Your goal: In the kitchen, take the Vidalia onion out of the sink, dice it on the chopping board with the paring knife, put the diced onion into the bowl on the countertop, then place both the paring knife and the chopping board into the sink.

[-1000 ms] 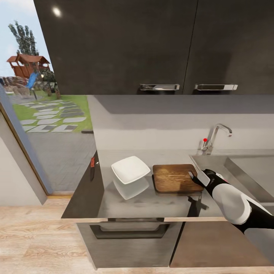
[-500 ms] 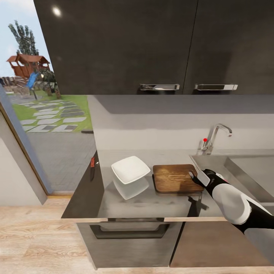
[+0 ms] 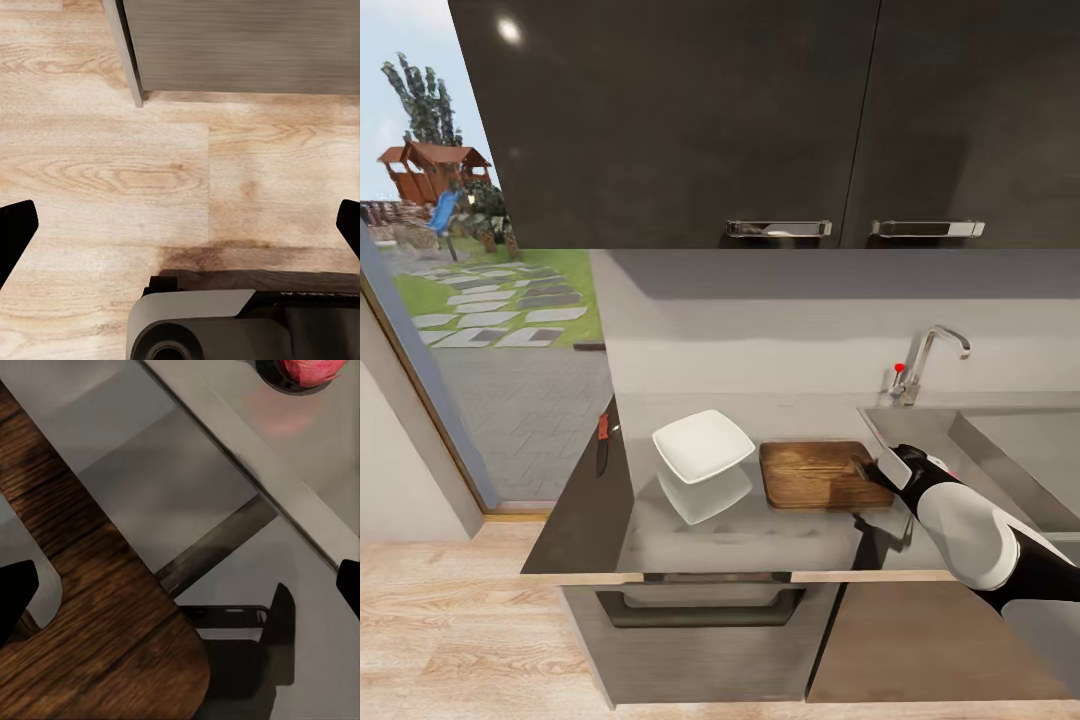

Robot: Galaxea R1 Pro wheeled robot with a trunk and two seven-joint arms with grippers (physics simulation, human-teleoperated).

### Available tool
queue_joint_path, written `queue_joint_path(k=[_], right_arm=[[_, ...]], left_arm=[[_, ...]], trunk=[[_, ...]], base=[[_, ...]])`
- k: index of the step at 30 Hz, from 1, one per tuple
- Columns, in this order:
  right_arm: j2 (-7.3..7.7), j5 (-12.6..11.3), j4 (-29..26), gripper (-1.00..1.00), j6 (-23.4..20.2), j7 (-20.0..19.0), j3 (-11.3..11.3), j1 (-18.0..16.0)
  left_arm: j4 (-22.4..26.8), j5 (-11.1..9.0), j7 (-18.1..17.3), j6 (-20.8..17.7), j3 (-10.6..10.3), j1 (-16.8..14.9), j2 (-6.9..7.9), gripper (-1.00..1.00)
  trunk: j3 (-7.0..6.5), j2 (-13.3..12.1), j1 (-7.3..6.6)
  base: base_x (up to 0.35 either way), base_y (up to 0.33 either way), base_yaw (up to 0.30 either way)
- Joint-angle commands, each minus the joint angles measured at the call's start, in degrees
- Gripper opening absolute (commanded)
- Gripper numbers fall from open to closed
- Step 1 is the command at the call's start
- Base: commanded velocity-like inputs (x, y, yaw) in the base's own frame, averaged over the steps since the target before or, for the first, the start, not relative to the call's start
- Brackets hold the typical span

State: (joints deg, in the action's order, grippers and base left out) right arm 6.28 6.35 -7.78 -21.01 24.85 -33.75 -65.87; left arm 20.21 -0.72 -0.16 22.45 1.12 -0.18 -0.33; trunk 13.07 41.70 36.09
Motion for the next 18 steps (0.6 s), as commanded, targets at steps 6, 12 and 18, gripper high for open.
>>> queue_joint_path(k=[6, 12, 18], right_arm=[[-0.04, 0.6, -0.1, 1.00, -0.4, 0.0, -0.4, 0.0], [-0.04, 0.6, -0.1, 1.00, -0.4, 0.0, -0.4, 0.0], [-0.04, 0.6, 0.0, 1.00, -0.4, -0.1, -0.4, 0.0]], left_arm=[[0.0, -0.1, 0.0, 0.1, 0.1, 0.0, -0.02, 1.00], [0.0, -0.1, 0.0, 0.1, 0.1, 0.0, -0.02, 1.00], [0.0, -0.1, 0.0, 0.1, 0.1, 0.0, -0.02, 1.00]], trunk=[[0.08, 0.1, 0.01], [0.04, 0.1, 0.01], [-0.38, 0.1, 0.01]], base=[[0.000, 0.000, 0.000], [0.000, 0.000, 0.000], [0.000, 0.000, 0.000]])
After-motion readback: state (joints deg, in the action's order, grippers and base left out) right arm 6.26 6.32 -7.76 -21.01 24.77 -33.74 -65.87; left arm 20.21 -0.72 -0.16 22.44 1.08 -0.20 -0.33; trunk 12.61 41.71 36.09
